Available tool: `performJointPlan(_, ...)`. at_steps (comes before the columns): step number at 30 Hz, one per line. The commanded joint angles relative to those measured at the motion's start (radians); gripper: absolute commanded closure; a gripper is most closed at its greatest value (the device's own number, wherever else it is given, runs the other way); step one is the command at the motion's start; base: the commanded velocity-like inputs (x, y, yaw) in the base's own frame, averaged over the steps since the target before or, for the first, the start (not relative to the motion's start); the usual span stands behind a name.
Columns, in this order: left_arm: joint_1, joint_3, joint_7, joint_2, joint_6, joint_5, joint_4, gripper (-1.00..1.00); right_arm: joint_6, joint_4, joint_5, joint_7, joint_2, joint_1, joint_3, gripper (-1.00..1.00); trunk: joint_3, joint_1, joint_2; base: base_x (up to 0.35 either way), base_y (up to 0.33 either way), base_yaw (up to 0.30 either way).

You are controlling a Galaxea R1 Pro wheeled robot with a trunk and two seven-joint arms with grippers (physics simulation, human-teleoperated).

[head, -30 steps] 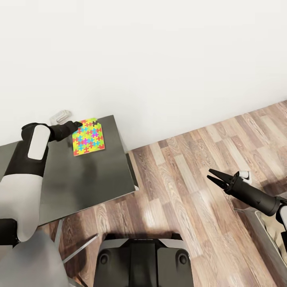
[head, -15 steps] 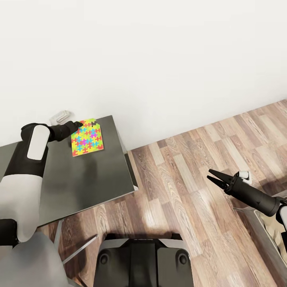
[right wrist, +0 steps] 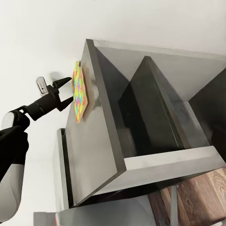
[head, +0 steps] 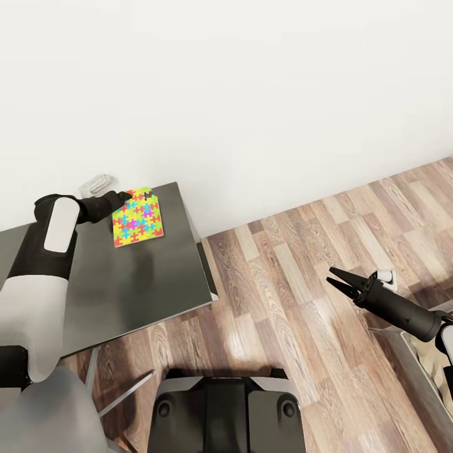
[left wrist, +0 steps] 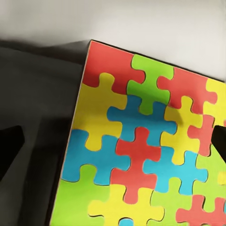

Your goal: Put all the toys in the child's room - the three board games (two on the bed and one on the table), the two jigsaw puzzles on the table, and the tennis ball on the table - inside the toy box on the table in the child's room.

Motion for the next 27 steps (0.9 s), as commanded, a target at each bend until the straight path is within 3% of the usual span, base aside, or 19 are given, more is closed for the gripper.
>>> performJointPlan(1,0.000,0.000,0.008,0.000,-0.001,0.031,0.030,-1.00,0.005,0.000,0.006,0.006,0.000,-0.001,-0.001,-1.00,-0.001,0.006,-0.001,0.000,0.000,-0.018)
performJointPlan(10,0.000,0.000,0.007,-0.002,-0.001,0.032,0.030,-1.00,0.005,0.000,0.006,0.006,-0.001,-0.001,-0.001,-1.00,-0.001,0.006,-0.001,0.000,0.000,-0.119)
performJointPlan(27,0.001,0.000,0.008,-0.003,-0.002,0.033,0.030,-1.00,0.005,0.000,0.006,0.006,0.002,-0.001,0.000,-1.00,-0.001,0.006,-0.001,0.000,0.000,-0.235)
